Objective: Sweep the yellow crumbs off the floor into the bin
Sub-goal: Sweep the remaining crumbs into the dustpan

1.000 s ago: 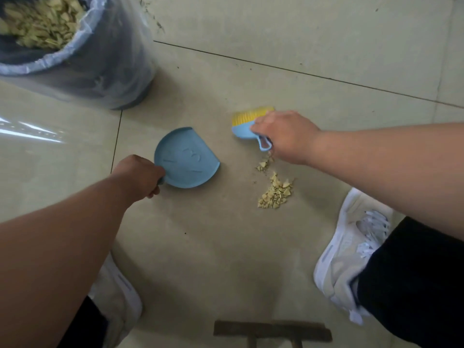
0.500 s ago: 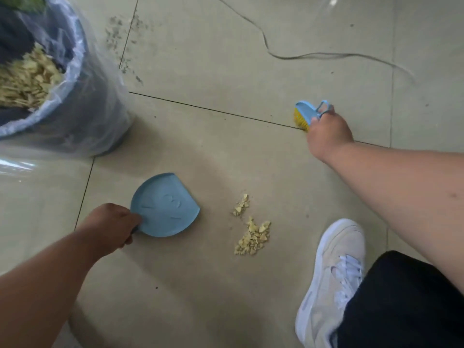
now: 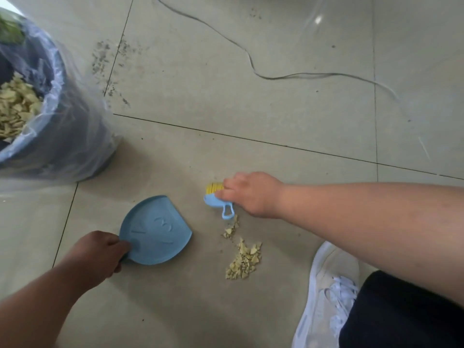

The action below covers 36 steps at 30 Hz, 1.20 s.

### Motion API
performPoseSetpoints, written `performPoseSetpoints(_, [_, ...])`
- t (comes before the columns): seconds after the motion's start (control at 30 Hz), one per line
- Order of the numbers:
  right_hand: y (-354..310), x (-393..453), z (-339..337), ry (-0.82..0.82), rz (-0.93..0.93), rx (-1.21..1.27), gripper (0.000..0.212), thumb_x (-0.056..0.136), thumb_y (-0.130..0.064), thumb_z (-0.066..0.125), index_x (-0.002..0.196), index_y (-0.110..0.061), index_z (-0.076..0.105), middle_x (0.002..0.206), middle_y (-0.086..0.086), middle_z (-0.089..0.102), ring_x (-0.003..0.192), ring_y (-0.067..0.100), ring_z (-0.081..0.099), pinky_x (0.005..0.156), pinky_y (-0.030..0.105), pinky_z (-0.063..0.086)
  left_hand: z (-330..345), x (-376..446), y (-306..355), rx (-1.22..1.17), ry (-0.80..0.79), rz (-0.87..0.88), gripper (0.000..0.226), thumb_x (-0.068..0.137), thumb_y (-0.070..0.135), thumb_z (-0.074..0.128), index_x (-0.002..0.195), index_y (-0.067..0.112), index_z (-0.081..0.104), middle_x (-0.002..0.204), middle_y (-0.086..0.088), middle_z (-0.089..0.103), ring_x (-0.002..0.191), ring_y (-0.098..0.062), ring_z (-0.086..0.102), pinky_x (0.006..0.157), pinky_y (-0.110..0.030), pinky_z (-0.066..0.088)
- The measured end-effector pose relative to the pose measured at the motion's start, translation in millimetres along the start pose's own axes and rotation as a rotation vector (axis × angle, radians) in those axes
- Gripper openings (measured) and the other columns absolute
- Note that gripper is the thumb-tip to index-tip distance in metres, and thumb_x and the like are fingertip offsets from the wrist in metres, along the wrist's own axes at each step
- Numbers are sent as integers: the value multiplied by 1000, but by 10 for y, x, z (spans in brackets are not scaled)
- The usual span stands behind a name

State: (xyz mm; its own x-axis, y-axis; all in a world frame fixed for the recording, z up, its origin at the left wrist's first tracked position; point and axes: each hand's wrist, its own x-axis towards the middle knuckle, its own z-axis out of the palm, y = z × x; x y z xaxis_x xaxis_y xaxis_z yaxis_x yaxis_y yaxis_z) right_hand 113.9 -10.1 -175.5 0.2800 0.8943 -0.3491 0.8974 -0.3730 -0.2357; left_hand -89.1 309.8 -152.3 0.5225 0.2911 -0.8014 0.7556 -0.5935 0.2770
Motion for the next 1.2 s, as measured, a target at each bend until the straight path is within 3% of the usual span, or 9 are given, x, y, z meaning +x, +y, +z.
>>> performPoseSetpoints(0.1, [298,-198,-92,58,-14,27,47,91,-17,56,137,-20,60,118,9,63,98,32,63,65,39,53,4,67,-76,-30,10,-20,43,95,15,67,55,1,72,52,-12,70,47,-28,63,56,-32,49])
performPoseSetpoints(0.2, [971,-463,-362,217,501,195,52,88,-16,48,138,-18,61,121,12,62,111,33,60,85,40,53,7,170,-195,-41,-10,-37,43,95,17,68,55,4,73,51,-13,70,46,-30,63,57,-38,53])
performPoseSetpoints(0.33, [1764,-902,-564,442,1214,302,19,91,-11,51,91,-23,65,84,5,62,84,33,62,62,29,40,28,384,-424,6,-24,-47,44,97,24,70,54,14,75,49,-9,68,46,-27,68,48,-31,53])
performPoseSetpoints(0.4, [1969,-1024,-556,472,1463,370,15,95,-12,50,91,-20,62,86,6,61,80,29,58,67,27,40,56,530,-559,43,-18,-30,44,95,32,70,53,19,76,46,-5,67,44,-20,67,43,-28,49])
performPoseSetpoints(0.5, [2190,-1040,-501,467,1626,434,8,94,-10,53,92,-16,57,92,10,60,83,30,57,73,28,42,168,1149,-1303,43,9,-68,45,75,65,65,60,26,81,54,-6,72,57,-31,72,61,-40,56])
performPoseSetpoints(0.63, [2419,-798,-526,451,1618,508,17,94,-8,52,103,-18,63,105,11,66,88,30,59,78,28,43,325,1622,-1755,-24,-36,28,87,56,104,54,68,24,84,69,-10,79,69,-30,78,72,-41,60])
performPoseSetpoints(0.83, [2476,-230,-656,460,1506,543,36,94,-7,50,125,-18,65,114,8,66,112,30,64,84,25,42,-236,600,121,168,-134,-15,49,101,28,62,59,14,81,48,-5,71,43,-23,71,53,-33,60])
performPoseSetpoints(1.03, [2065,281,-579,416,1073,464,56,94,-13,46,146,-32,54,133,8,67,120,30,63,94,21,44,-244,536,229,206,-106,-29,54,102,32,63,57,7,78,48,-5,71,41,-18,68,51,-30,55])
performPoseSetpoints(1.2, [1183,545,-302,271,570,447,60,89,-13,64,148,-13,53,152,12,53,138,29,52,118,33,36,-156,516,163,247,-15,18,54,100,36,63,53,11,74,47,1,70,49,-18,70,63,-32,58])
